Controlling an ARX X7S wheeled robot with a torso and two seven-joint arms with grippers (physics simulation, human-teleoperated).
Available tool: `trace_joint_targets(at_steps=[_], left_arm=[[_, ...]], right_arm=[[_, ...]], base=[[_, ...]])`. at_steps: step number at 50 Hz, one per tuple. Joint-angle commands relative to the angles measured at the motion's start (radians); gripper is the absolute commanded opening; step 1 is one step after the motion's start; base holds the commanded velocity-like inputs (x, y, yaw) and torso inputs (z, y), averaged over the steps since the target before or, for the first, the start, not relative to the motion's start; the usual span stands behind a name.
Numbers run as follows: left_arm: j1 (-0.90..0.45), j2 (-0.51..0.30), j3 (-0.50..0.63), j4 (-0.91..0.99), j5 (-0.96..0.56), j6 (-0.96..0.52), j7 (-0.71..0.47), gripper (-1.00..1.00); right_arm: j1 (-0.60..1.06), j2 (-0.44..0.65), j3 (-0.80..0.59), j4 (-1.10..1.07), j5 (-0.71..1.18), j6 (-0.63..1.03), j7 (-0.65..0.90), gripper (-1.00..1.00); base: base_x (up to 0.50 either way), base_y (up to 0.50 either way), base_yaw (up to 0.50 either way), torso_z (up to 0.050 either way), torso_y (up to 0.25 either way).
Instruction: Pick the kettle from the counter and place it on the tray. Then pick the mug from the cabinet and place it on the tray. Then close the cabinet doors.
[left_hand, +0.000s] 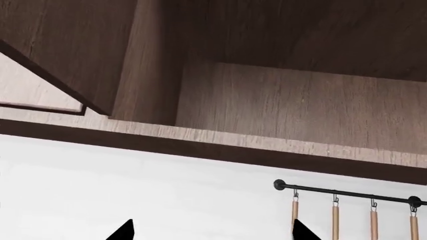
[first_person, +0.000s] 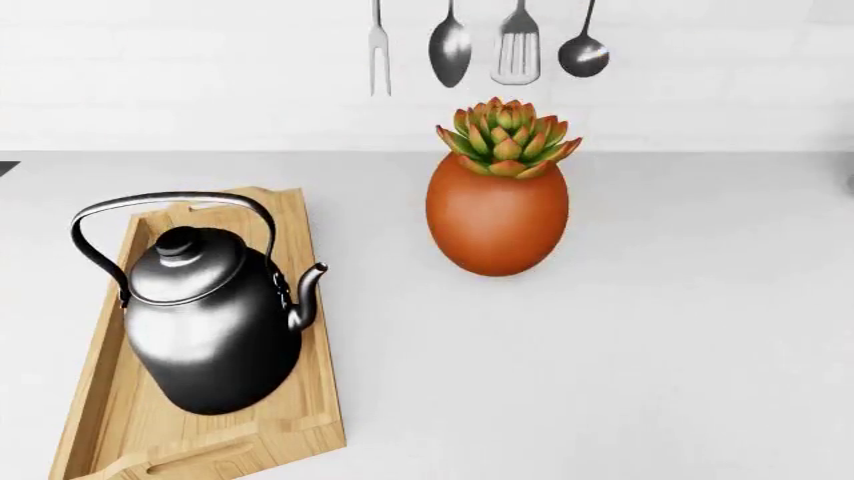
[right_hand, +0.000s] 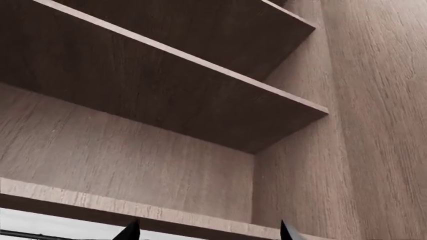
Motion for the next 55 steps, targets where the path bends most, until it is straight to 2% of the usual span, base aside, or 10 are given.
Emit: trace_joint_targets(at_steps=[1, 7, 18, 29, 47, 55], left_arm=[[-0.090, -0.024, 0.069, -0.015, -0.003, 0.010, -0.009, 1.00], [-0.134, -0.035, 0.095, -0.019, -0.014, 0.009, -0.015, 1.00], [-0.137, -0.032, 0.091, -0.024, -0.005, 0.003, -0.020, 1.00], [-0.109, -0.021, 0.065, -0.024, 0.001, -0.005, -0.019, 1.00], [-0.095, -0.004, 0.062, -0.023, 0.020, -0.016, -0.017, 1.00], [-0.089, 0.001, 0.056, -0.023, 0.022, -0.019, -0.016, 1.00]], right_arm=[[0.054, 0.015, 0.028, 0.036, 0.044, 0.033, -0.033, 1.00], [0.049, 0.021, 0.036, 0.042, 0.056, 0.021, -0.041, 1.00], [-0.010, 0.039, 0.040, 0.023, 0.044, -0.034, -0.044, 1.00], [-0.150, 0.111, 0.026, -0.031, -0.015, -0.150, -0.053, 1.00], [-0.177, 0.174, 0.043, -0.024, -0.020, -0.184, -0.084, 1.00], [-0.184, 0.176, 0.046, -0.024, -0.019, -0.190, -0.084, 1.00]], base=[[0.00, 0.00, 0.00, 0.000, 0.000], [0.00, 0.00, 0.00, 0.000, 0.000], [0.00, 0.00, 0.00, 0.000, 0.000], [0.00, 0.00, 0.00, 0.000, 0.000], [0.00, 0.00, 0.00, 0.000, 0.000], [0.00, -0.26, 0.00, 0.000, 0.000]])
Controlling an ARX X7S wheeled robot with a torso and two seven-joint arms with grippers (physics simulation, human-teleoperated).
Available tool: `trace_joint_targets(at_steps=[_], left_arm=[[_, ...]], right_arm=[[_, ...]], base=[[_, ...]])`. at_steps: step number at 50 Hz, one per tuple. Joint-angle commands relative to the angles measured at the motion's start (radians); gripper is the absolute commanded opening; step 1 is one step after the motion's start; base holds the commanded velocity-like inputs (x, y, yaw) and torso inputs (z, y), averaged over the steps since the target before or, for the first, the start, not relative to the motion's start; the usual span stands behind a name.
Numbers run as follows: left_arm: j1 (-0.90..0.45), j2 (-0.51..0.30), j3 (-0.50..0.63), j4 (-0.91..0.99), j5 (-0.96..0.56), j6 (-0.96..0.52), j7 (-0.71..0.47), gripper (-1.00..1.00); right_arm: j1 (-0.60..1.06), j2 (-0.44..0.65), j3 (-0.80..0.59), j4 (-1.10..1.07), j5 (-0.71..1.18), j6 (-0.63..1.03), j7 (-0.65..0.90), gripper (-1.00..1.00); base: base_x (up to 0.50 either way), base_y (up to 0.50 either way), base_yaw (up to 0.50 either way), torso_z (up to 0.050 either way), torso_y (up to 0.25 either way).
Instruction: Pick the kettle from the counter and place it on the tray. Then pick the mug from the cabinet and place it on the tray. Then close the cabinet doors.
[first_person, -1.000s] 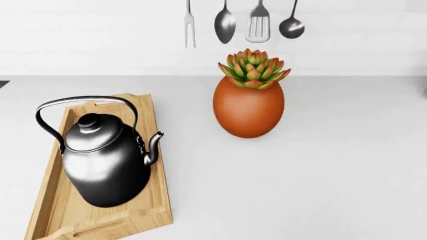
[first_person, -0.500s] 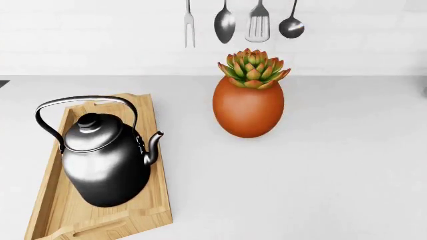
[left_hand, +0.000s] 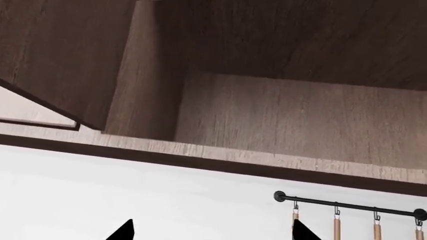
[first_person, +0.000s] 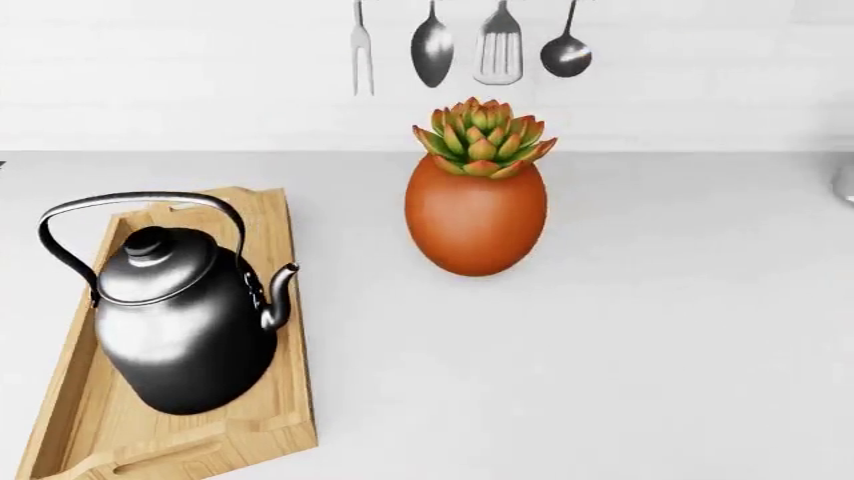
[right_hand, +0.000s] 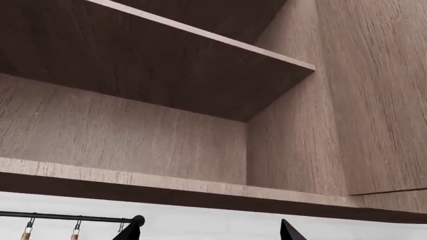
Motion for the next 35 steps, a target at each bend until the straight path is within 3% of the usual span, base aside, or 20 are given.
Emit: trace_joint_targets(at_steps=[1, 35], left_arm=[[0.010, 0.009, -0.005, 0.001, 0.010, -0.007, 0.003, 1.00], [0.024, 0.020, -0.030, 0.002, 0.005, -0.020, 0.001, 1.00]], right_arm=[[-0.014, 0.018, 0.007, -0.002, 0.000, -0.014, -0.006, 1.00], [0.009, -0.008, 0.032, 0.011, 0.027, 0.028, -0.002, 1.00]], base=[[0.00, -0.27, 0.00, 0.000, 0.000], [0.00, -0.27, 0.00, 0.000, 0.000]])
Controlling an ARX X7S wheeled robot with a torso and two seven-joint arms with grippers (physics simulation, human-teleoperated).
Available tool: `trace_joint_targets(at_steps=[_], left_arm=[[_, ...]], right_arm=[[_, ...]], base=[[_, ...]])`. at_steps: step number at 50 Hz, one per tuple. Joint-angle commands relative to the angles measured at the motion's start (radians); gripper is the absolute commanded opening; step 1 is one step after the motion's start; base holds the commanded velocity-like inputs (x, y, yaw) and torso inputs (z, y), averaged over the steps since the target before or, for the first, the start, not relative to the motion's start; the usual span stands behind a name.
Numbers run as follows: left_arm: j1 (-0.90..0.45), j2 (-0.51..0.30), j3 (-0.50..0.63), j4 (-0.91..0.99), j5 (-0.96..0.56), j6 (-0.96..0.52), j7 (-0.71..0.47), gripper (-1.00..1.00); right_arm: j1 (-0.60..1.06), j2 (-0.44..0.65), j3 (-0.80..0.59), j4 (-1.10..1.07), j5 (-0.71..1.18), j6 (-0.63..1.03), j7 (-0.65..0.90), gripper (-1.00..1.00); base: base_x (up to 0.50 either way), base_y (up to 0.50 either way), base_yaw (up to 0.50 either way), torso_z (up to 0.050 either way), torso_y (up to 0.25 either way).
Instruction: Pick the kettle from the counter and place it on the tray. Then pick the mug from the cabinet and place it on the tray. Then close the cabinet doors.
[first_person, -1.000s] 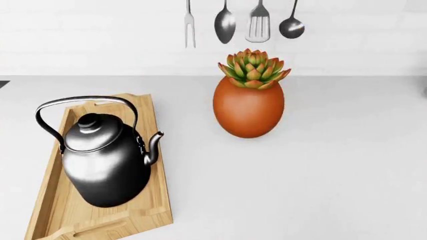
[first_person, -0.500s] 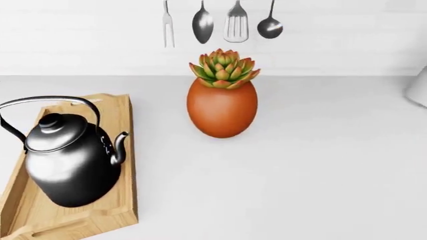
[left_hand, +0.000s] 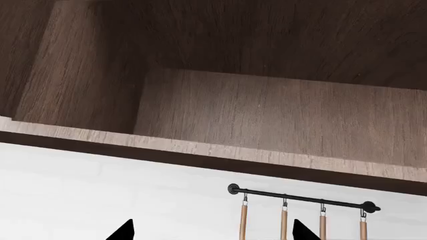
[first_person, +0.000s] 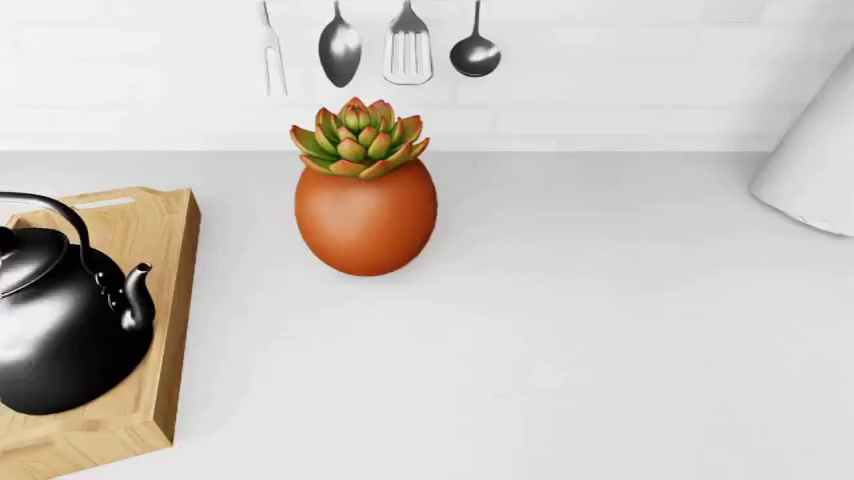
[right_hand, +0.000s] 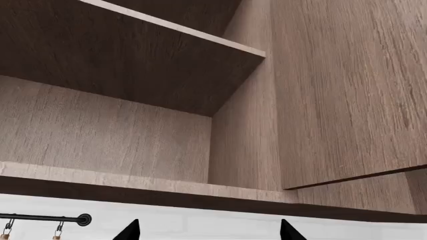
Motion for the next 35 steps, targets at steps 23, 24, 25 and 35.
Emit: trace_joint_targets(at_steps=[23, 24, 25, 35], left_arm=[[0.008, 0.012, -0.010, -0.001, 0.006, -0.014, 0.000, 1.00], [0.007, 0.012, -0.012, -0.001, 0.003, -0.013, -0.001, 1.00], [0.009, 0.014, -0.011, 0.000, 0.005, -0.014, 0.000, 1.00], [0.024, 0.020, -0.022, 0.004, 0.010, -0.021, 0.000, 1.00]], right_arm=[[-0.004, -0.008, 0.018, 0.007, 0.004, 0.014, 0.001, 1.00], [-0.003, -0.009, 0.018, 0.008, 0.005, 0.015, 0.001, 1.00], [-0.003, -0.008, 0.019, 0.007, 0.006, 0.016, 0.002, 1.00], [-0.001, -0.006, 0.027, 0.008, 0.012, 0.019, 0.001, 1.00]], base=[[0.00, -0.27, 0.00, 0.000, 0.000], [0.00, -0.27, 0.00, 0.000, 0.000], [0.00, -0.27, 0.00, 0.000, 0.000], [0.00, -0.27, 0.00, 0.000, 0.000]])
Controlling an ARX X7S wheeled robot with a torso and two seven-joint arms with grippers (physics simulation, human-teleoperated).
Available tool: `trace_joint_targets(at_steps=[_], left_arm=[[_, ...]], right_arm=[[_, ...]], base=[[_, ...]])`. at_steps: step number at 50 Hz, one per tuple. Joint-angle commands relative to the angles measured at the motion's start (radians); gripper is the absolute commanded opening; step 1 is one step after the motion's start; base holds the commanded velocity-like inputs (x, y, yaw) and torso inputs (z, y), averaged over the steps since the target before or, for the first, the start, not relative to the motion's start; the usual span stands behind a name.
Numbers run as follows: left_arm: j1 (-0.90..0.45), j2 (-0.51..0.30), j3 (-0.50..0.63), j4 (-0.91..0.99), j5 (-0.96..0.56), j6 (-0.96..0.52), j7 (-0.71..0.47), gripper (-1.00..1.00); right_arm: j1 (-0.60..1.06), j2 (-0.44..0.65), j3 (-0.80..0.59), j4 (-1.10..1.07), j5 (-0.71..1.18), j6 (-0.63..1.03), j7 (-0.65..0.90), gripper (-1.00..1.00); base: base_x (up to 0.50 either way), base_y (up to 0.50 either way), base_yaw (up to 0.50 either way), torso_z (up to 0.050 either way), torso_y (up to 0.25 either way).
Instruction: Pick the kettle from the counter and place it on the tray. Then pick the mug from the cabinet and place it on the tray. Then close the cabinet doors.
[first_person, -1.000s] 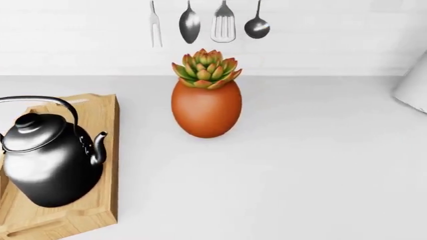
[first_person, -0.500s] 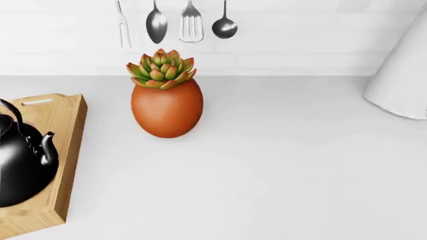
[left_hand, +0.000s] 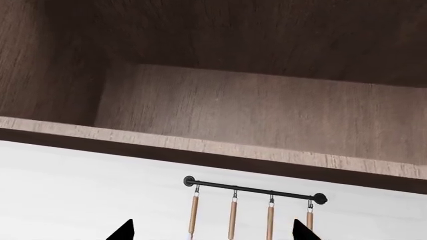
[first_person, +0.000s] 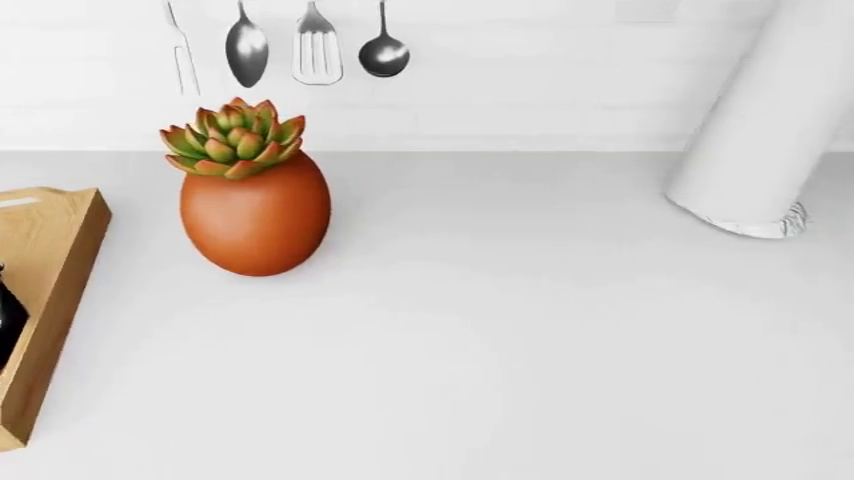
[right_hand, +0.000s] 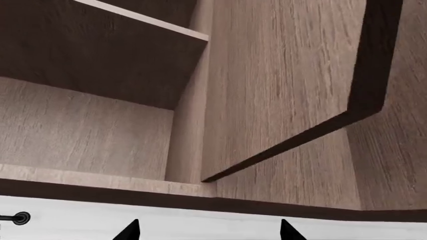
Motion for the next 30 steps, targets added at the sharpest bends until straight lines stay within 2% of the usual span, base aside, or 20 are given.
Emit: trace_joint_targets(at_steps=[1, 11, 22, 30], left_arm=[[0.012, 0.006, -0.012, 0.002, 0.002, -0.005, 0.000, 1.00], [0.001, 0.008, 0.001, 0.004, 0.000, -0.007, -0.005, 1.00], [-0.006, 0.008, 0.005, 0.004, -0.007, -0.009, -0.009, 1.00], [-0.037, 0.010, 0.036, 0.003, -0.009, -0.009, -0.015, 1.00]], right_arm=[[0.002, 0.000, 0.008, 0.003, 0.005, 0.006, 0.000, 1.00], [0.025, 0.006, 0.019, -0.003, 0.010, 0.043, 0.016, 1.00], [0.101, 0.089, 0.054, 0.066, 0.153, 0.144, 0.082, 1.00], [0.085, 0.171, 0.062, 0.092, 0.139, 0.126, 0.051, 1.00]], base=[[0.00, -0.27, 0.00, 0.000, 0.000], [0.00, -0.08, 0.00, 0.000, 0.000], [0.00, 0.00, 0.00, 0.000, 0.000], [0.00, 0.00, 0.00, 0.000, 0.000]])
